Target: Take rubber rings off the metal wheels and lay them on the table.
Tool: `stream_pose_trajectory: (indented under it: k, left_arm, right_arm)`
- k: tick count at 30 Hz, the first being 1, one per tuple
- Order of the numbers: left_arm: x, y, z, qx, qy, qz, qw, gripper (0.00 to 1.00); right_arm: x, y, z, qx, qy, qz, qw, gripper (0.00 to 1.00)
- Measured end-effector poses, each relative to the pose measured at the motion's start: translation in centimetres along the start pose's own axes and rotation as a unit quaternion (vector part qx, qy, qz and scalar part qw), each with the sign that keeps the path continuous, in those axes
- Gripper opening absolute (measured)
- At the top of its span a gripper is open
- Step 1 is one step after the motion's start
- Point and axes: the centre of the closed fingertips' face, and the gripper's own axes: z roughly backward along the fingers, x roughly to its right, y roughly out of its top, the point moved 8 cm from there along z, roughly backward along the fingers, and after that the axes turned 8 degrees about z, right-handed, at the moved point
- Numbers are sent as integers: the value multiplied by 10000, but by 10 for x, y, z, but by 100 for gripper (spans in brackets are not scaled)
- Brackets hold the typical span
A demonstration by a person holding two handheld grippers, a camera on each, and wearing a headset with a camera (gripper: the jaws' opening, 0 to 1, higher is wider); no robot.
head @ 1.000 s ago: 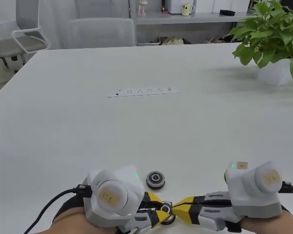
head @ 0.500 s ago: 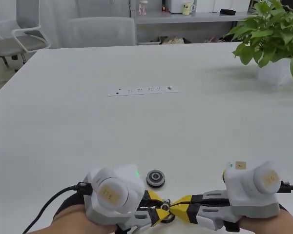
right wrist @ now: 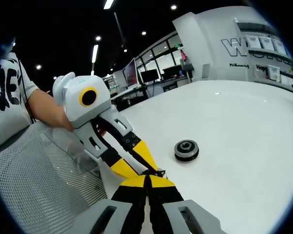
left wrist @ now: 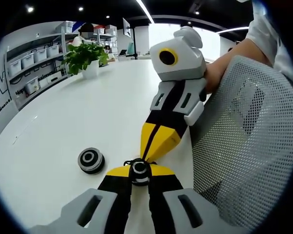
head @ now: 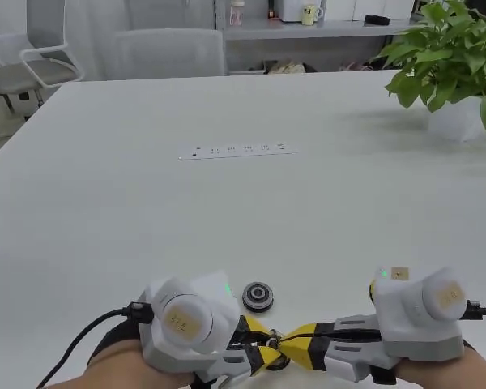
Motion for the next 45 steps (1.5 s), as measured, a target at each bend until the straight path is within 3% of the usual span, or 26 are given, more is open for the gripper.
stream_pose_trajectory:
  k: [2, 18, 30, 36, 45]
  left_arm:
    - [0, 0, 0, 3, 4, 1, 10000, 8]
    - [1, 0, 0, 40, -21, -8, 10000, 8]
    - [0, 3, 0, -137, -18, -100, 9999, 9]
    - [-1, 6, 5, -84, -46, 17, 10000, 9]
    - [-3, 6, 19, -166, -135, 33, 9998, 15]
  right_arm:
    - [0, 1, 0, 84, 33, -47, 9999, 0]
    - [4, -3, 2, -38, -119, 45, 9999, 0]
    - [5, -3, 3, 15, -139, 16, 9999, 0]
    - [6, -3, 4, 58, -151, -17, 9999, 0]
    - [4, -1, 7, 120, -147, -46, 9998, 0]
